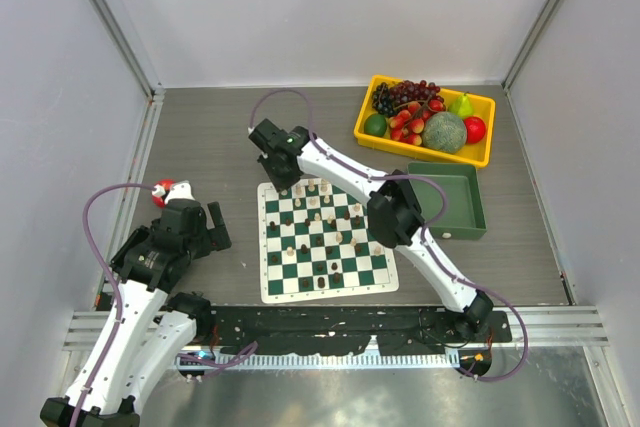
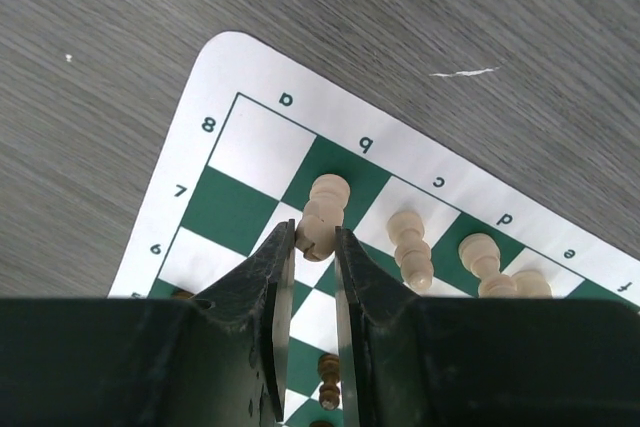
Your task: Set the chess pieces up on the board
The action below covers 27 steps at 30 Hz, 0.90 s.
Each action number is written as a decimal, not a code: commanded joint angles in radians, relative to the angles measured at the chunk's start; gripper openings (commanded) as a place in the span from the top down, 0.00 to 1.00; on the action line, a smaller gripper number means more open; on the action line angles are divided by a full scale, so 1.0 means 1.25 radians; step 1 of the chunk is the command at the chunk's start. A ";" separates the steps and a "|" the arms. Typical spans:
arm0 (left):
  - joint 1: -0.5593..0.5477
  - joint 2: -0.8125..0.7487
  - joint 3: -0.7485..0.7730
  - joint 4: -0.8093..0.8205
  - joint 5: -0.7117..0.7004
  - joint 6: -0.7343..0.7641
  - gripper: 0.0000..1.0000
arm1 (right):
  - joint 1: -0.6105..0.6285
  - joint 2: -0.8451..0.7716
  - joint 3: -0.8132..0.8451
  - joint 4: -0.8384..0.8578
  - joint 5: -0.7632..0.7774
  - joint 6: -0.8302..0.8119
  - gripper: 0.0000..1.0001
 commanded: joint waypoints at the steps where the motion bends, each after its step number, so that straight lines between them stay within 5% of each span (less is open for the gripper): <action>1: 0.004 -0.001 -0.002 0.031 -0.010 0.008 0.01 | -0.007 0.010 0.033 0.005 -0.007 -0.013 0.81; 7: 0.004 -0.001 -0.002 0.032 -0.011 0.007 0.01 | -0.008 0.017 0.036 0.008 -0.008 -0.012 0.76; 14: 0.004 -0.003 -0.002 0.032 -0.011 0.008 0.01 | -0.010 -0.010 0.039 0.022 -0.028 -0.011 0.51; 22: 0.004 -0.004 -0.002 0.030 -0.013 0.007 0.01 | -0.007 -0.117 0.032 0.029 -0.018 -0.021 0.47; 27: 0.004 -0.006 -0.002 0.029 -0.015 0.005 0.01 | 0.028 -0.265 -0.179 0.072 -0.002 0.004 0.48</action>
